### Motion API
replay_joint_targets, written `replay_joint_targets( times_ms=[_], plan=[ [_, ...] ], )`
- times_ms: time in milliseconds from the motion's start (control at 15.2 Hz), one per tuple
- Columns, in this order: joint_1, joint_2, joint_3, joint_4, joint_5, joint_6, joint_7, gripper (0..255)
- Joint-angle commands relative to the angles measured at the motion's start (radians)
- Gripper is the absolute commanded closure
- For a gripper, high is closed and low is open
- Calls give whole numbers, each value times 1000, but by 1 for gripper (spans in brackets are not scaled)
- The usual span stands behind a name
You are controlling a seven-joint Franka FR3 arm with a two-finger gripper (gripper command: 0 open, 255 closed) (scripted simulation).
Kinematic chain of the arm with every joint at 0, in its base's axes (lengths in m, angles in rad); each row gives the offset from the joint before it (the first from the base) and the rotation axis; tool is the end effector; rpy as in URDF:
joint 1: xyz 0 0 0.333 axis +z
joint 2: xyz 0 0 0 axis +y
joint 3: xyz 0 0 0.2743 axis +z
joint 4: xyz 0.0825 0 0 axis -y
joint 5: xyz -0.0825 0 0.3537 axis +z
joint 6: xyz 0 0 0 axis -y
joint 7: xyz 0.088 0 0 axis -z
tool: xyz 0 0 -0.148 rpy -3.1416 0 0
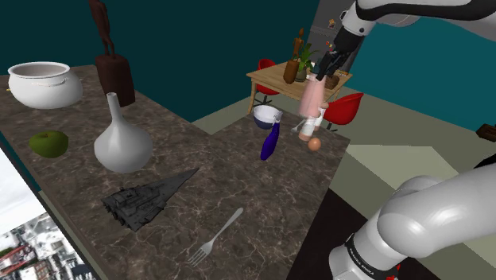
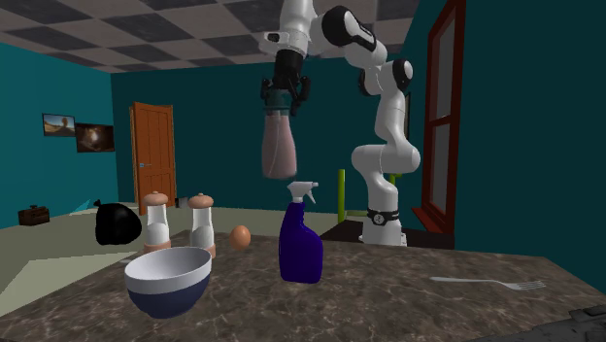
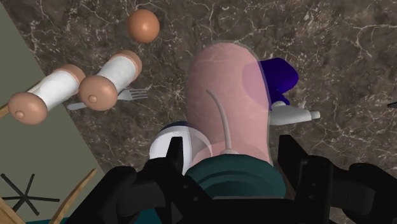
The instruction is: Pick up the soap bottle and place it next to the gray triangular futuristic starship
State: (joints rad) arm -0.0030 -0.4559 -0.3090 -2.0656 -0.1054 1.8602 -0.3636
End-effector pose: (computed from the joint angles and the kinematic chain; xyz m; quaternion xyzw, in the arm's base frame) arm 0.4073 -0.1617 0.5515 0.9923 0.0418 0.1144 0.0227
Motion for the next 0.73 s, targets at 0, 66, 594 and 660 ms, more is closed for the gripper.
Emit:
replay_joint_targets(
  times_ms=[0,66,594,660],
  plan=[
    [2,5,1,34,3,-28,-1,255],
    [2,8,2,50,4,-41,-2,255],
    [14,30,24,155,13,-126,20,255],
    [20,28,43,150,15,-125,45,255]
  ],
)
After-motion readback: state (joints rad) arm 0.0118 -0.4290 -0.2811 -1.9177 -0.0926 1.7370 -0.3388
